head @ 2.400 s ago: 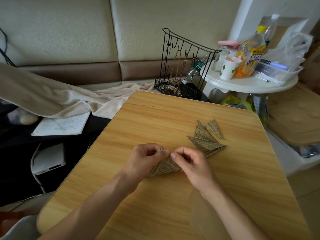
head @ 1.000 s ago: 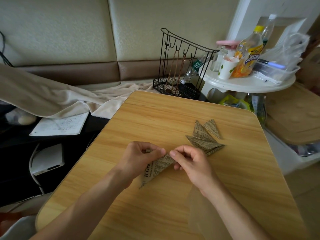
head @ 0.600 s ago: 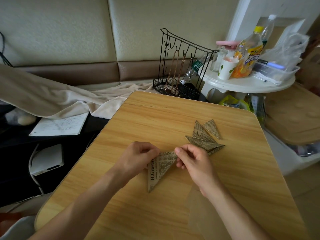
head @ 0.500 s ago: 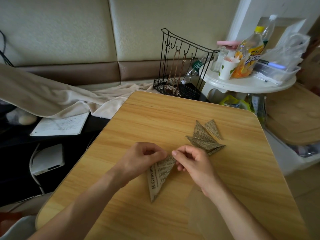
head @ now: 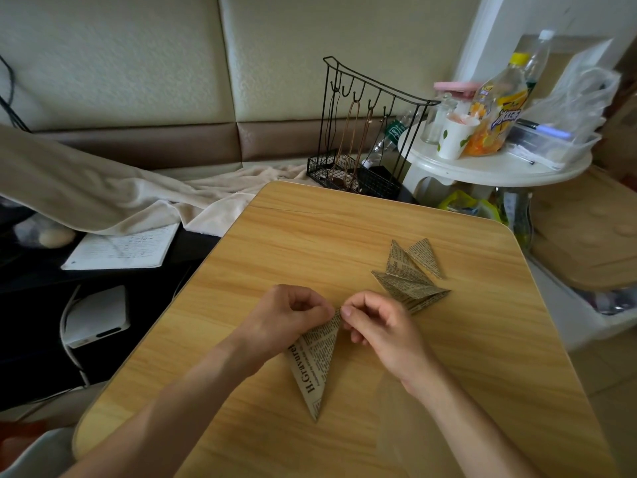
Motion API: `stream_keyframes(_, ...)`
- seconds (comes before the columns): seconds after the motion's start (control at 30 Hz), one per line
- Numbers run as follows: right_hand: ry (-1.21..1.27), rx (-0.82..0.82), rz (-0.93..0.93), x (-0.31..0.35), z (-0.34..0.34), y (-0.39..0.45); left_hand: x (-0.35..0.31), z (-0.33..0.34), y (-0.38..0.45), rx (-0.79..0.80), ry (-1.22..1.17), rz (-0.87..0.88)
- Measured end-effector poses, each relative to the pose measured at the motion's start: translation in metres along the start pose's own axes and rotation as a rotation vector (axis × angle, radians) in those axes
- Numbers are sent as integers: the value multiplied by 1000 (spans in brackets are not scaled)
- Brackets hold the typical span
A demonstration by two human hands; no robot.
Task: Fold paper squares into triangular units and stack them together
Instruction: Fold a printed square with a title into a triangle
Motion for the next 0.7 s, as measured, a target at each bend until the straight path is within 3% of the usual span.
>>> stream_keyframes(0.17, 106, -98, 35, -5, -7, 0, 2, -2, -1, -100, -42, -18)
stream_keyframes(0.33, 106, -56, -45, 4, -5, -3, 3, -3, -1, -172, -59, -19)
stream_keyframes(0.7, 112, -120, 46, -1, -7, -2, 1, 3, -2, -159, -72, 9)
Point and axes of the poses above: each hand's wrist, its own y-axis towards the middle knuckle, its own z-axis out of the palm, x = y × z, the point moved 6 cm from there along y, towards the middle knuckle, and after that the axes turned 8 degrees about z, right-handed, at the moved point
